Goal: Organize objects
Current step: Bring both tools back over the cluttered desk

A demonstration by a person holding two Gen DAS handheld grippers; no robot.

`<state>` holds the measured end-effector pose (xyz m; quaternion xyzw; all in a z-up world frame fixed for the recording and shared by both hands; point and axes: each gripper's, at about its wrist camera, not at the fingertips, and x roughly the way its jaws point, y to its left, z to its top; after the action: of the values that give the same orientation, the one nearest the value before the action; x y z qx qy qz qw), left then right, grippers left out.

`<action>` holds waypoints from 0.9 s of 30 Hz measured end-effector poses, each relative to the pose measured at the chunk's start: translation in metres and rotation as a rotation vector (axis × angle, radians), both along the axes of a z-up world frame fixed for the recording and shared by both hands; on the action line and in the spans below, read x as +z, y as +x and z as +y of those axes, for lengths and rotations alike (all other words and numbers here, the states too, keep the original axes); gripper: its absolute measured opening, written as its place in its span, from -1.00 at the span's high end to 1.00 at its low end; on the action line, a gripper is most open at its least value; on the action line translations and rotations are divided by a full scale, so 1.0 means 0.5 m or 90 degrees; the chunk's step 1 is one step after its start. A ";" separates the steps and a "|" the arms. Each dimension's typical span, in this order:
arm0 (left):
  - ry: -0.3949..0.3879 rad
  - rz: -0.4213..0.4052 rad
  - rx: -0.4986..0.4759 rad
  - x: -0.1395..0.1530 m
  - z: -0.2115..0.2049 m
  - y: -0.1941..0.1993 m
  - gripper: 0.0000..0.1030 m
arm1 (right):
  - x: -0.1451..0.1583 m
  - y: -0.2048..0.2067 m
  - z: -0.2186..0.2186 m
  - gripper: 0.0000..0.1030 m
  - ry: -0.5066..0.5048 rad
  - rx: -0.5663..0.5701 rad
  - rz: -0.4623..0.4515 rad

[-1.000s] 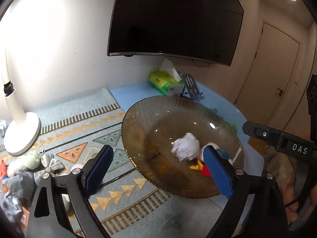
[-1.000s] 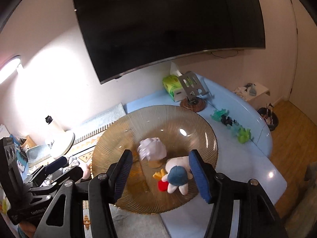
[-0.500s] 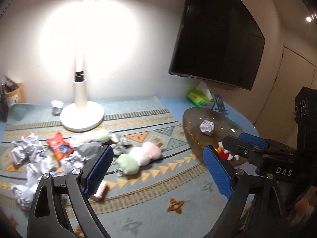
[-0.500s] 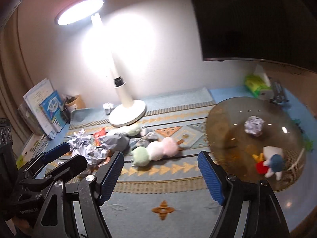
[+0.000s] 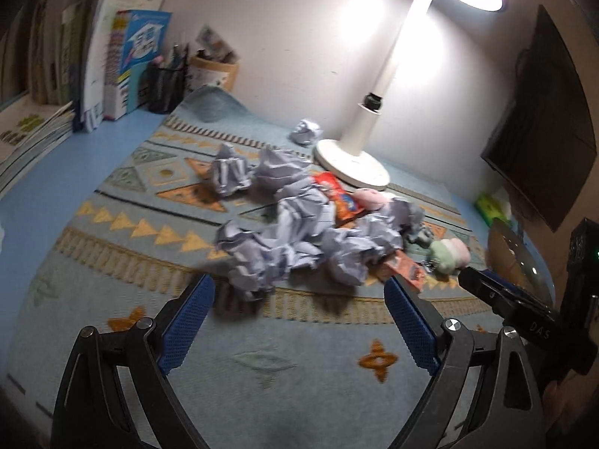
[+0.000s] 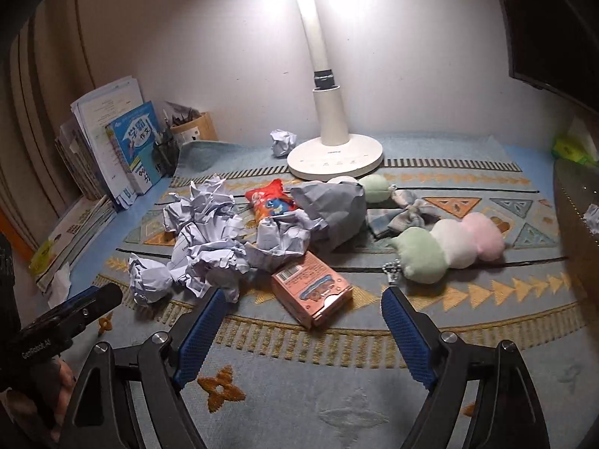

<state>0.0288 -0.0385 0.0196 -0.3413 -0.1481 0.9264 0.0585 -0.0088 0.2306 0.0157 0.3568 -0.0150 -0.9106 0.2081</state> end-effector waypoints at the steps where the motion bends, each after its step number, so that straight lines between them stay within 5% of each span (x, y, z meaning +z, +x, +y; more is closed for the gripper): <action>1: -0.014 -0.004 0.016 -0.009 -0.007 -0.004 -0.78 | -0.002 -0.001 -0.011 -0.63 0.005 0.002 0.001; 5: -0.097 -0.012 0.065 -0.043 -0.009 -0.018 -0.79 | -0.027 0.000 -0.033 -0.66 0.015 0.013 0.000; 12: -0.074 -0.037 0.074 -0.057 -0.029 -0.023 -0.79 | -0.053 -0.034 -0.017 -0.66 -0.008 -0.001 -0.069; 21: -0.089 -0.039 0.056 -0.053 -0.016 -0.022 -0.79 | -0.035 -0.009 -0.052 -0.66 0.028 0.038 -0.026; 27: -0.086 -0.043 0.056 -0.048 -0.021 -0.029 -0.78 | -0.033 -0.047 -0.086 -0.62 -0.078 0.077 -0.142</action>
<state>0.0144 -0.0491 -0.0044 -0.3690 -0.1017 0.9238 -0.0106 -0.0322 0.1875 -0.0008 0.4427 -0.0722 -0.8484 0.2810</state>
